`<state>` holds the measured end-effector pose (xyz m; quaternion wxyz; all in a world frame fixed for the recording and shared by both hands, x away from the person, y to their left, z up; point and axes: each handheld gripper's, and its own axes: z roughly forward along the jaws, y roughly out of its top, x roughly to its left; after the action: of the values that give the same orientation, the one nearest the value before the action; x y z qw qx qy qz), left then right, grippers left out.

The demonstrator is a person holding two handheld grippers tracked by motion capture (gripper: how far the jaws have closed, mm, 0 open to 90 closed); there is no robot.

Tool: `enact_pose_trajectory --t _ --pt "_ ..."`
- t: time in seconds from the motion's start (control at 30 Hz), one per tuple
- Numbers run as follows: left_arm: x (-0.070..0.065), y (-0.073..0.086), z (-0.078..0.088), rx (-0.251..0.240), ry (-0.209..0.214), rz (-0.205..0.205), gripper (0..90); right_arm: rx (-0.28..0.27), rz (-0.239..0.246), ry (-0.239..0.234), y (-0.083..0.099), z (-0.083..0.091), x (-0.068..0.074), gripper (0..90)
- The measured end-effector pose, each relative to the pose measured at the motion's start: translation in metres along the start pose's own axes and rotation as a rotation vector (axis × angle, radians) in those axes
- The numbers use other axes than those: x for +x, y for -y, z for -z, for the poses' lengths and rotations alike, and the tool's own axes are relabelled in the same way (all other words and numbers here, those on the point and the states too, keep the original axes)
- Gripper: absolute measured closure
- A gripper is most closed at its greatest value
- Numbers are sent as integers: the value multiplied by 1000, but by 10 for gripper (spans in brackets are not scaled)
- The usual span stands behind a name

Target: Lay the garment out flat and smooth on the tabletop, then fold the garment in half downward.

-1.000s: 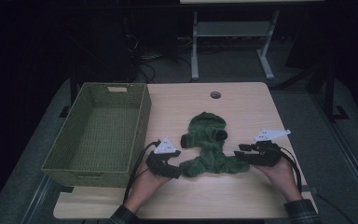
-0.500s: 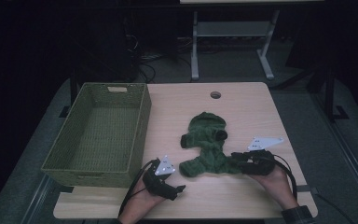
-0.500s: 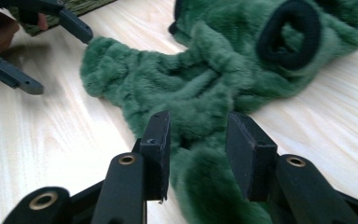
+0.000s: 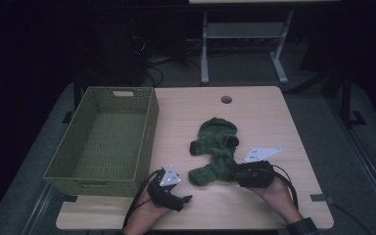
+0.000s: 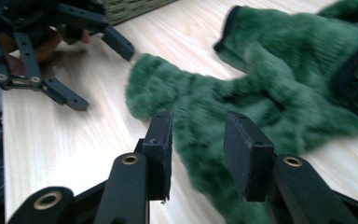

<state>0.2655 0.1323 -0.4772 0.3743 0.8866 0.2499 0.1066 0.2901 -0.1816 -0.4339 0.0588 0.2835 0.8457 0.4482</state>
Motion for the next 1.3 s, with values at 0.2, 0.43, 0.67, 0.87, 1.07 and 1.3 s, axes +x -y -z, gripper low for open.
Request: enact_pose_trajectory --t 0.2,0.43,0.67,0.87,1.07,1.3 --pt "0 0 0 2 0 -1 126 4 34 -35 -8 -16 14 629" --pt "0 0 0 -1 -2 -1 126 22 81 -78 -16 -36 30 630" --pt "0 0 0 -1 -1 -1 126 44 108 -112 -22 -54 44 636" --pt "1 0 0 -2 -1 0 126 68 130 -116 -28 -70 49 640" --pt "1 0 0 4 3 -1 126 104 144 -82 -27 -82 47 646" --pt "0 0 -1 -3 4 4 126 143 193 -38 -21 -93 46 642"
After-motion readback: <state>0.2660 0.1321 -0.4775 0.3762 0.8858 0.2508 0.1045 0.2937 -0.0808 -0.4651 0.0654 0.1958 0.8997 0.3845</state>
